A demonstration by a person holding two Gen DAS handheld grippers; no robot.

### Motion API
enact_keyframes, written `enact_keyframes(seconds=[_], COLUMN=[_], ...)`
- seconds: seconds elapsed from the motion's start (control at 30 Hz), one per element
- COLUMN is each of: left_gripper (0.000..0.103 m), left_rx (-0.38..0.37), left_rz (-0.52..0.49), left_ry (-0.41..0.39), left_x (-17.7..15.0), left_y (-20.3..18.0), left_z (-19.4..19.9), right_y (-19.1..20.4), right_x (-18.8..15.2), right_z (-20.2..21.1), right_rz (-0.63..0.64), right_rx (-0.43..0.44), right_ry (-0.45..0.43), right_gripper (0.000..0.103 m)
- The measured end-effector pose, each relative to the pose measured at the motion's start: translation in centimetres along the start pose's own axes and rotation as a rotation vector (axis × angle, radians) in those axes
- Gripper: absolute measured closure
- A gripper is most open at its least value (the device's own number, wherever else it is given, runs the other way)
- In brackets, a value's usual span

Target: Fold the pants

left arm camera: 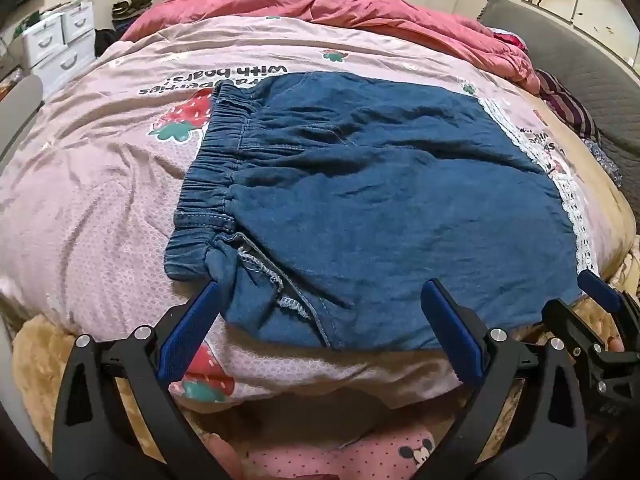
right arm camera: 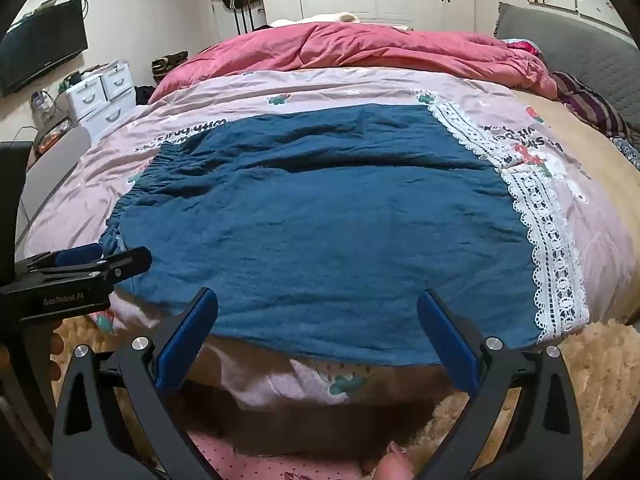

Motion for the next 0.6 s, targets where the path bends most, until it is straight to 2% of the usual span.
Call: enact_keyframes(seconds=[0.2, 0.6], left_gripper=[0.009, 0.009], left_rx=[-0.017, -0.024], left_rz=[0.009, -0.004], left_ry=[-0.001, -0.006], left_x=[-0.24, -0.25], left_y=[0.5, -0.03], left_z=[-0.3, 0.46], right_y=[-0.45, 0.35], right_x=[-0.17, -0.21], right_z=[-0.21, -0.47], right_rz=[-0.007, 0.001], right_rx=[0.012, -0.022], right_ry=[0.011, 0.039], right_gripper=[0.004, 0.004])
Point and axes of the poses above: each gripper's, at about its wrist camera, not at the fingertips, and z roughly against the way its jaws point, y to its left, x to its top, the point moved 2 cm from there along -z, roughly the way its jaws point, and after that the axes turned 12 degrees about x, right-handed, at the moved point
